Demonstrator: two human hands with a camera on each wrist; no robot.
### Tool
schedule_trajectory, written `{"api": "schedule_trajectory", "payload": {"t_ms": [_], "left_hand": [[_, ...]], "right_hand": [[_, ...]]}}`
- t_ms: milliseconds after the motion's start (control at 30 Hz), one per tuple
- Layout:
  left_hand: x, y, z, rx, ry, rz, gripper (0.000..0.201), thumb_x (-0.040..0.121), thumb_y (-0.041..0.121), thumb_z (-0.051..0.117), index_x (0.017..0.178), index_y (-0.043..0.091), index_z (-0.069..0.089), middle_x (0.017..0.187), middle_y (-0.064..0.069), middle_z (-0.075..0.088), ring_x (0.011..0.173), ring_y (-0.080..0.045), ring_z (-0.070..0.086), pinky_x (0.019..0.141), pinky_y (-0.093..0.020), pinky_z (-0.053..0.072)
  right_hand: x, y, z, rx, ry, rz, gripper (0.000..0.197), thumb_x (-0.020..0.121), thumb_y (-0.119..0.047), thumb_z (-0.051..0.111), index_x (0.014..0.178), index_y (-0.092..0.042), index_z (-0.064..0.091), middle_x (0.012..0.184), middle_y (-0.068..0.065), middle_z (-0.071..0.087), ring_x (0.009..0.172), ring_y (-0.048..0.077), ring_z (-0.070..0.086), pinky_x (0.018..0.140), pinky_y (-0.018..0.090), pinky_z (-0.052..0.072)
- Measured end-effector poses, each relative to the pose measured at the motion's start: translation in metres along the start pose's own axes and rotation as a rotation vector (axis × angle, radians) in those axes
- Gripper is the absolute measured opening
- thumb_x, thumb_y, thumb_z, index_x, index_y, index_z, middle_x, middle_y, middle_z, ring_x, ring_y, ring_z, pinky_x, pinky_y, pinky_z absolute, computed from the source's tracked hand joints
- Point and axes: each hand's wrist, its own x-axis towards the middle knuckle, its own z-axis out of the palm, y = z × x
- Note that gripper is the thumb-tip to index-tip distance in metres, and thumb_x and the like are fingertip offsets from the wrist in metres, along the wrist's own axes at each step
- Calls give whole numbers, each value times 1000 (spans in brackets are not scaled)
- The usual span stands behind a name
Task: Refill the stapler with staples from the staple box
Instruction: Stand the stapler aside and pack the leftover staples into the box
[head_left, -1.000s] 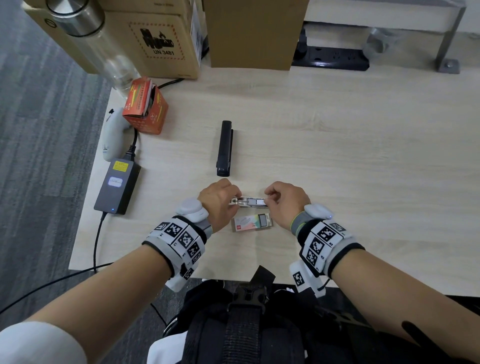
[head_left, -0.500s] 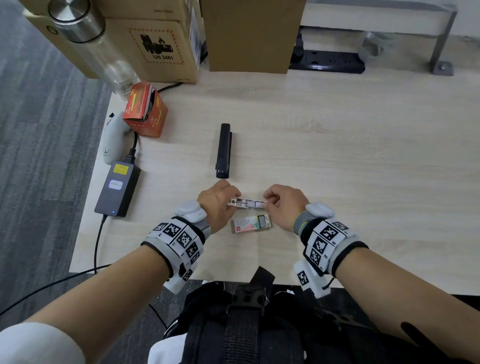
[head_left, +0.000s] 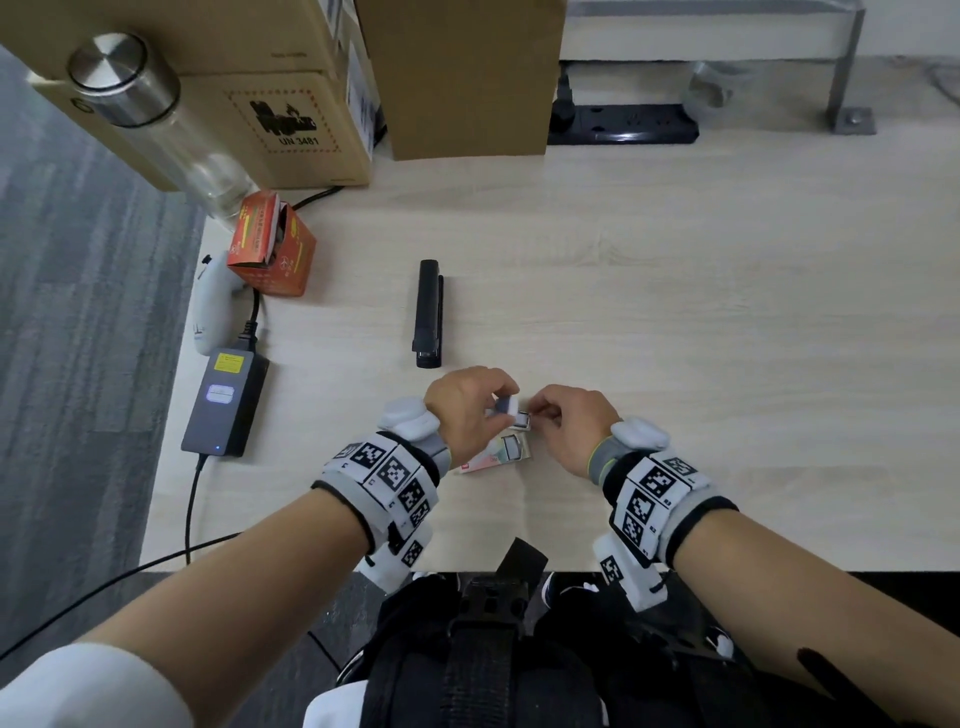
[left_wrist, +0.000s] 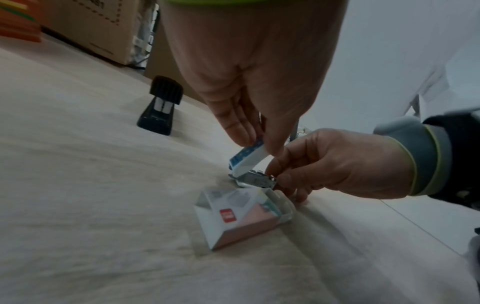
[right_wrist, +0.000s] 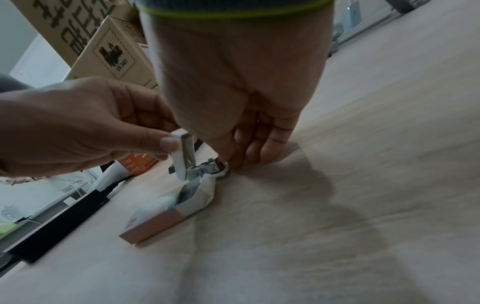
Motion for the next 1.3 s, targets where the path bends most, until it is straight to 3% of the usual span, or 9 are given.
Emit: {"api": "schedule_trajectory", "payload": {"t_ms": [200, 567, 700, 833, 967, 1133, 1233, 1300], "left_hand": [[13, 9, 14, 292, -164, 27, 29, 82, 29, 64, 110, 21, 63, 107, -5, 63, 99, -25, 54, 78, -31, 41], [22, 15, 22, 400, -247, 21, 27, 87, 28, 58, 112, 19, 62, 112, -6, 58, 104, -27, 51, 80, -36, 44], [27, 20, 24, 491, -340, -1, 25, 88, 24, 53, 108, 13, 62, 112, -9, 56, 103, -28, 49, 80, -38, 46], [30, 21, 22, 568, -364, 41, 22, 88, 19, 51, 108, 13, 57, 109, -9, 56, 99, -29, 50, 73, -37, 45], [44, 23, 7, 676, -397, 139, 20, 86, 11, 50, 104, 18, 57, 106, -6, 58, 92, -27, 51, 66, -34, 42], [91, 36, -29, 802, -391, 310, 35, 85, 2, 53, 115, 21, 54, 117, -2, 54, 102, -25, 46, 73, -31, 40], [113, 41, -41, 887, -402, 319, 40, 86, -2, 48, 119, 20, 52, 123, -2, 50, 109, -24, 43, 71, -29, 34], [121, 42, -43, 932, -464, 312, 44, 86, -4, 46, 123, 18, 49, 128, -3, 46, 113, -25, 39, 77, -29, 35]], "right_hand": [[-6, 10, -9, 37, 42, -7, 16, 84, -19, 57, 97, -22, 66, 93, 1, 72, 82, 22, 65, 77, 34, 54], [-9, 21, -22, 22, 68, 56, 14, 83, -23, 55, 92, -26, 65, 79, -7, 63, 72, 19, 60, 67, 25, 47], [-7, 20, -26, 27, 55, 60, 13, 83, -22, 54, 90, -26, 65, 78, -8, 62, 73, 19, 61, 66, 26, 48], [0, 21, -30, -13, 9, 107, 12, 80, -35, 57, 82, -25, 62, 78, -7, 65, 71, 19, 62, 68, 32, 54], [5, 24, -32, -31, -109, 106, 21, 75, -46, 66, 80, -26, 64, 79, -7, 65, 74, 17, 61, 68, 29, 50], [8, 29, -33, 29, -82, 97, 23, 70, -45, 72, 69, -25, 61, 66, -10, 61, 64, 14, 59, 59, 25, 47], [7, 30, -30, 23, -95, 98, 27, 68, -50, 71, 67, -26, 59, 64, -9, 60, 62, 14, 59, 61, 28, 50], [6, 30, -28, 25, -90, 100, 29, 67, -52, 70, 67, -25, 58, 63, -9, 60, 61, 15, 58, 63, 31, 52]]}}
